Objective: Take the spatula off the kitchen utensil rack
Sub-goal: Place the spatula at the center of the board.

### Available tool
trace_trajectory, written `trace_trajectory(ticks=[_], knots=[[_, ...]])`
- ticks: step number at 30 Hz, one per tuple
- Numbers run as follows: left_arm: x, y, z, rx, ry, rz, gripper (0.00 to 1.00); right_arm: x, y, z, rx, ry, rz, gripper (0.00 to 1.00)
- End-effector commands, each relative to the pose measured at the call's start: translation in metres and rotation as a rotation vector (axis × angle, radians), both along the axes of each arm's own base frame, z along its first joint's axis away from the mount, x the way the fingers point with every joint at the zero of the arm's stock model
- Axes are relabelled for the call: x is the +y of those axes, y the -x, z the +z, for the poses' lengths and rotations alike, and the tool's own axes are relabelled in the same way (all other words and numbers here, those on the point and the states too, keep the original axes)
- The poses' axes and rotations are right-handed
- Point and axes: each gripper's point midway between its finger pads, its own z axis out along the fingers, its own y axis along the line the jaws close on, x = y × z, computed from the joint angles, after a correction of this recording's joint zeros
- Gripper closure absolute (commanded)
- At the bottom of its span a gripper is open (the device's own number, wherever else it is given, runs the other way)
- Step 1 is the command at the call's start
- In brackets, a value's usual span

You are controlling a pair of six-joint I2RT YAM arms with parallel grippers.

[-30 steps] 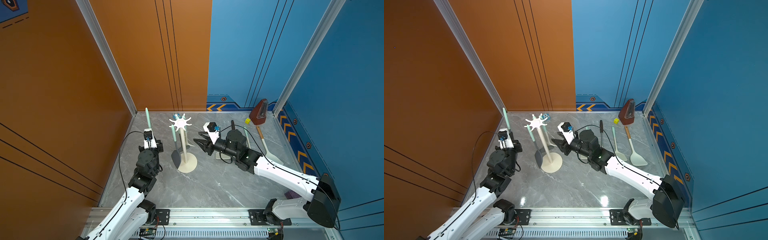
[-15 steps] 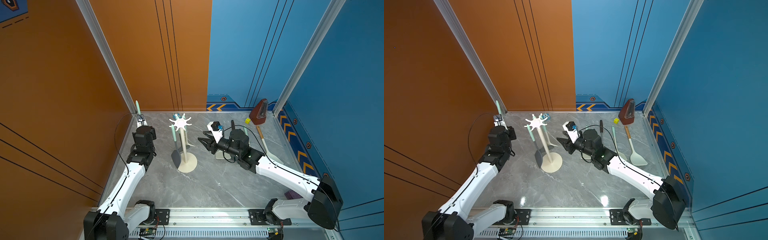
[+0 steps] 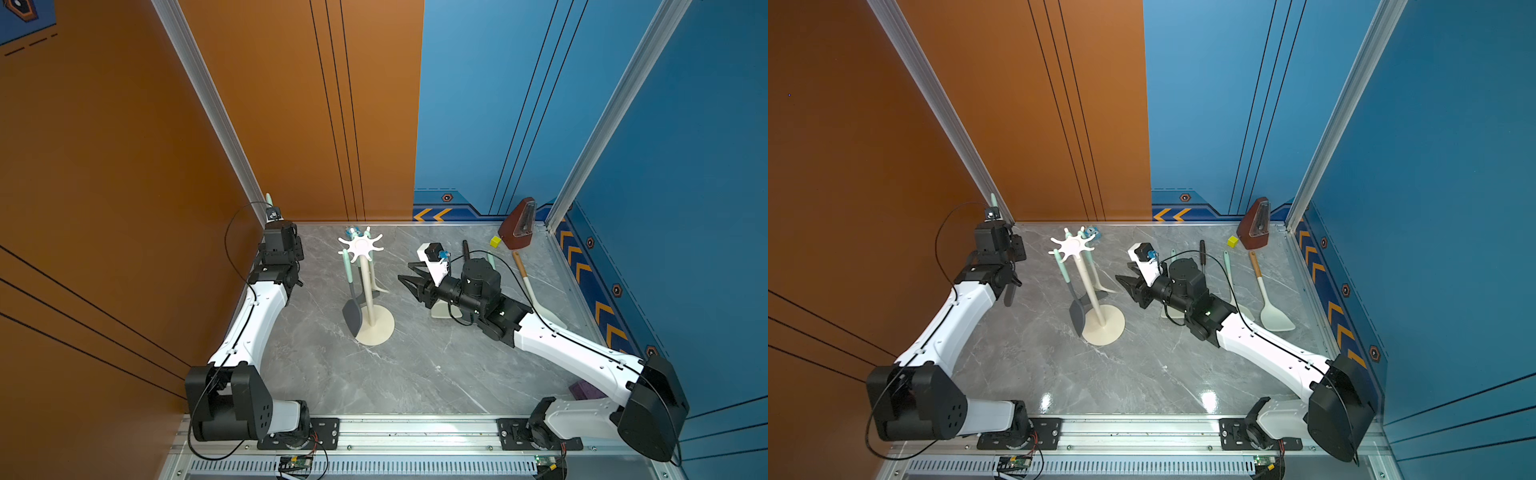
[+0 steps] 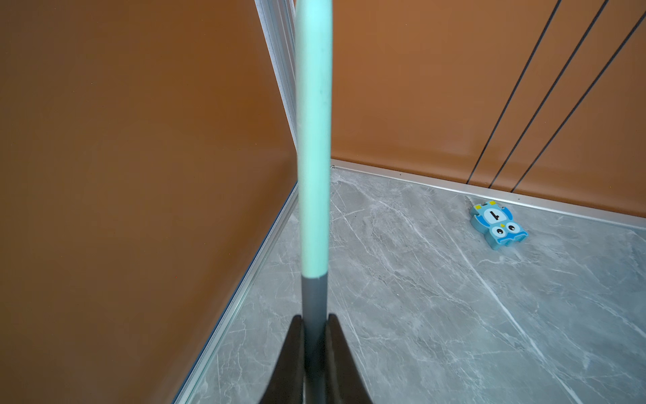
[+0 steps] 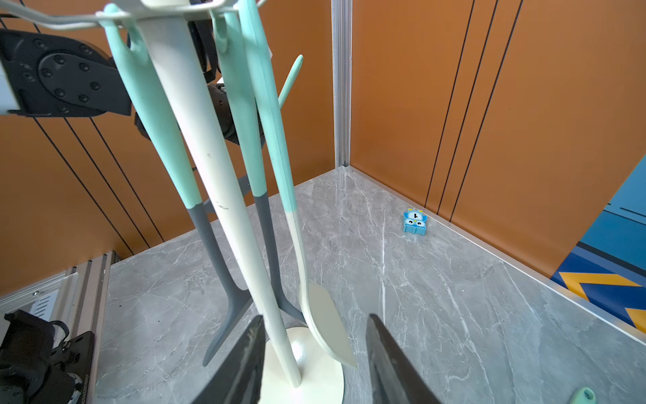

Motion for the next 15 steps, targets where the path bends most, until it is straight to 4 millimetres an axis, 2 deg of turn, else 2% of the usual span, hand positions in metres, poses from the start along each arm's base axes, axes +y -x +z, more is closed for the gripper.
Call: trace_trajectory(ticks=[1,9,15], knots=[[0.007,-0.007,-0.020,0.101,0.014,-0.017,1.00,-0.005,0.009,0.007,0.007,-0.032,0.021,0.53],[0.017,-0.033,-0.060,0.236,-0.007,-0.028,1.00,-0.002,0.012,0.001,0.022,-0.038,0.031,0.53],[0.023,-0.046,-0.095,0.368,-0.042,-0.059,1.00,-0.002,0.012,-0.004,0.033,-0.042,0.029,0.52]])
